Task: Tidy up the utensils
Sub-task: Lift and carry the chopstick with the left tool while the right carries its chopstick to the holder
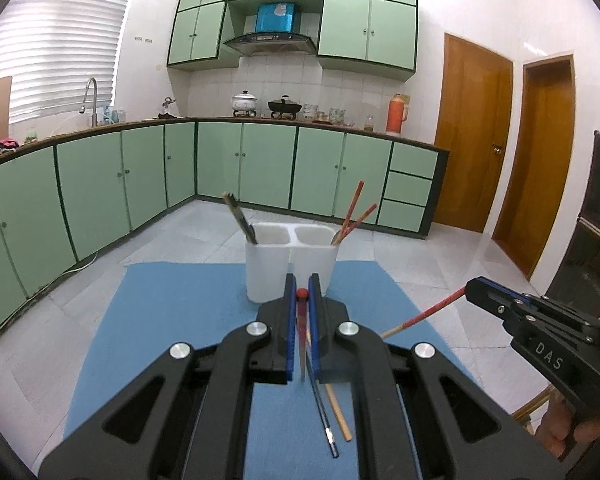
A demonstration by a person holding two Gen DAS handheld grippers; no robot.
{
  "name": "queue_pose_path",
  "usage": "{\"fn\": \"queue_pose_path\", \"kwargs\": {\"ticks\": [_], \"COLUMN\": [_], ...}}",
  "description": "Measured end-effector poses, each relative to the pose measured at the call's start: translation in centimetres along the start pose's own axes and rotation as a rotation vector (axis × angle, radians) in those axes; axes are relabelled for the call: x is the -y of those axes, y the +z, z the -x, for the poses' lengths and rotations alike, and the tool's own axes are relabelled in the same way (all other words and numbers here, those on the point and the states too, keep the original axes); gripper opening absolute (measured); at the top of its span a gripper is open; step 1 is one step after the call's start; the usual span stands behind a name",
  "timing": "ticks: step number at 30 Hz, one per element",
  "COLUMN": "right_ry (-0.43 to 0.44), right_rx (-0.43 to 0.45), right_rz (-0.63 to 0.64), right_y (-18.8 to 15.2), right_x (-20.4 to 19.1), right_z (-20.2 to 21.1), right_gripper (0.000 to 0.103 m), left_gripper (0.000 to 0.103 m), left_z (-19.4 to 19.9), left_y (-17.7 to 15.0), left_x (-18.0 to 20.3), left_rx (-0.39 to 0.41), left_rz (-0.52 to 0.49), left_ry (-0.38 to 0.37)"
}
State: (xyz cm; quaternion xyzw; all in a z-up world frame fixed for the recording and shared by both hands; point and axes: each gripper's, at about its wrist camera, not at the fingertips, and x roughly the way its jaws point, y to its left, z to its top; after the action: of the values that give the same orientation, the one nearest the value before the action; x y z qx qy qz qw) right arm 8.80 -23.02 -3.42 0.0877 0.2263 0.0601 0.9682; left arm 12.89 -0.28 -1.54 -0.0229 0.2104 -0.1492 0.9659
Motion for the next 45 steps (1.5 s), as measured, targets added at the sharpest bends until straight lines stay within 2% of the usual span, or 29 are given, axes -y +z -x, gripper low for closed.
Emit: {"fn": "queue_pose_path", "kwargs": {"ticks": [12,23,36,45], "right_ry": [0.038,0.084,0.124,0.116], "right_rx": [0.011,0.039,0.131,0.191], "right_rz": [0.05,0.086,0.141,0.142], "right_y": [3.9,7.2,15.1,20.7], "right_x": [0.1,-1.2,-3.3,-3.6], "right_z": [-0.6,-2.2,-4.7,-7.6], "right_gripper": [0.004,0.004,0.004,0.004], "left_gripper": [0.005,0.005,0.005,0.005], "left_z": [-0.2,-0.5,-1.6,-4.6], "left_y": [3.6,6.7,13.2,17.3], "left_x": [-0.3,-1.5,-2.8,-2.0], "left_rx": [0.034,0.096,0.213,0.264], "left_rz": [0.01,0.026,0.037,0.007], "left_ry": [-0.037,-0.036,-0.021,-0.009]}}
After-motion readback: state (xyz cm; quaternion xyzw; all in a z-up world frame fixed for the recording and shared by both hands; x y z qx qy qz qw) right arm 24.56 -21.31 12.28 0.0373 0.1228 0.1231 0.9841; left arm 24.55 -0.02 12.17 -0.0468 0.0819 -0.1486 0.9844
